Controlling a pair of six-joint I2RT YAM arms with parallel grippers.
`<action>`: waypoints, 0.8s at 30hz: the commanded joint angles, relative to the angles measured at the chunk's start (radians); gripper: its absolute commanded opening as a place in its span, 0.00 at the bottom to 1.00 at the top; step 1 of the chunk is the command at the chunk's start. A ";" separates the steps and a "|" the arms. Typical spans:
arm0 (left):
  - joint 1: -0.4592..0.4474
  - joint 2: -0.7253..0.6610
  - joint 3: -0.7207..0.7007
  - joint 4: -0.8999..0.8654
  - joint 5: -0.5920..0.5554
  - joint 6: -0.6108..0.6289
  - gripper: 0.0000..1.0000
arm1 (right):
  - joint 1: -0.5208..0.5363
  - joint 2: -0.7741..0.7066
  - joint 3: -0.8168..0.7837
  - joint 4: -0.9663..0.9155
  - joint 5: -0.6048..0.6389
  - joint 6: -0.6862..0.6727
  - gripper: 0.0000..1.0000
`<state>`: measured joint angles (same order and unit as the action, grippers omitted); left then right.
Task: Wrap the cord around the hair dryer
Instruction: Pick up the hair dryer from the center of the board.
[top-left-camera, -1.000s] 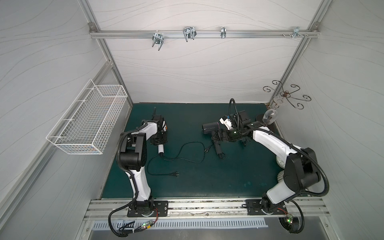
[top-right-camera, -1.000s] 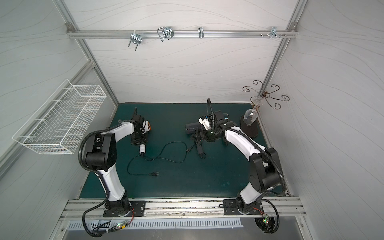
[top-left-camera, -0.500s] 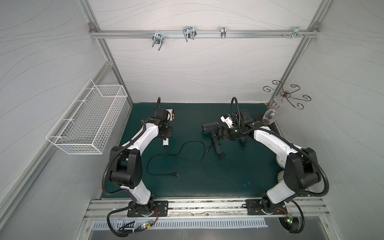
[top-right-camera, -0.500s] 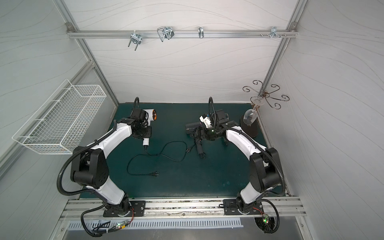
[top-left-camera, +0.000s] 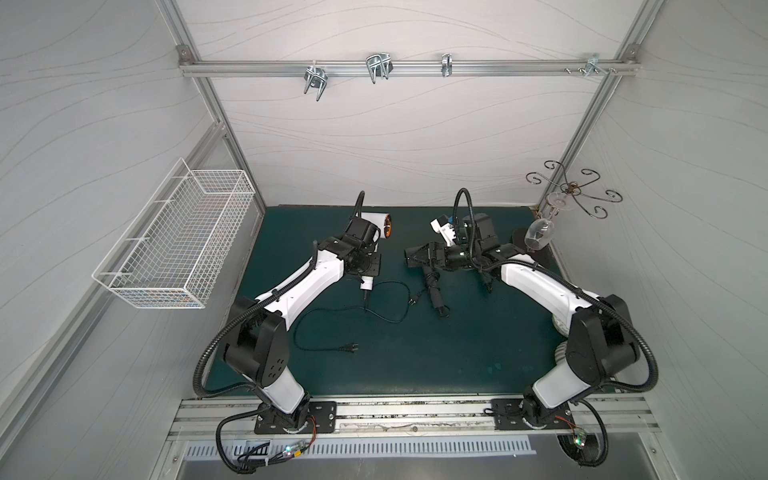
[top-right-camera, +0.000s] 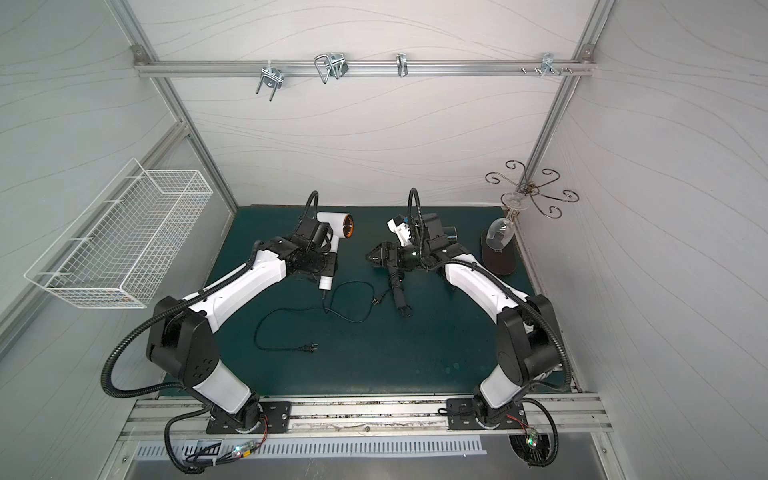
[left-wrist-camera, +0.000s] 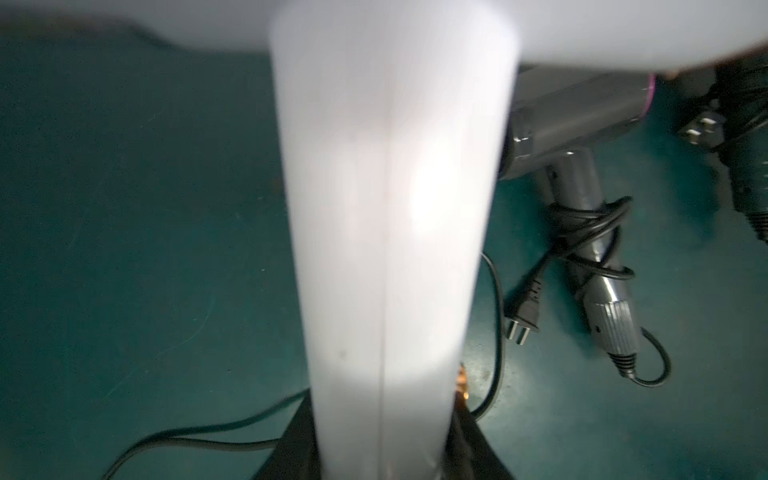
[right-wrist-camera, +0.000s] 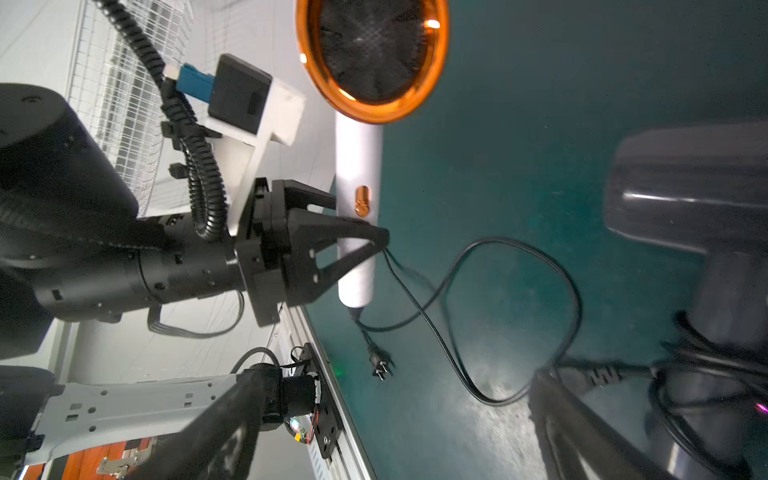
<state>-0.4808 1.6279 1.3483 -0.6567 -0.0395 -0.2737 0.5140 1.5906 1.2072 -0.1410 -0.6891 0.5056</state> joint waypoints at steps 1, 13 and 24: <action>-0.033 -0.036 0.074 0.101 0.001 -0.042 0.00 | 0.048 0.022 0.002 0.165 0.017 0.087 0.99; -0.078 -0.104 0.003 0.192 0.043 -0.061 0.00 | 0.067 0.112 -0.036 0.412 0.020 0.243 0.87; -0.095 -0.120 -0.027 0.223 0.100 -0.052 0.00 | 0.066 0.179 -0.046 0.590 0.003 0.325 0.80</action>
<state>-0.5644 1.5429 1.3121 -0.5392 0.0387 -0.3225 0.5785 1.7531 1.1629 0.3408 -0.6731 0.7803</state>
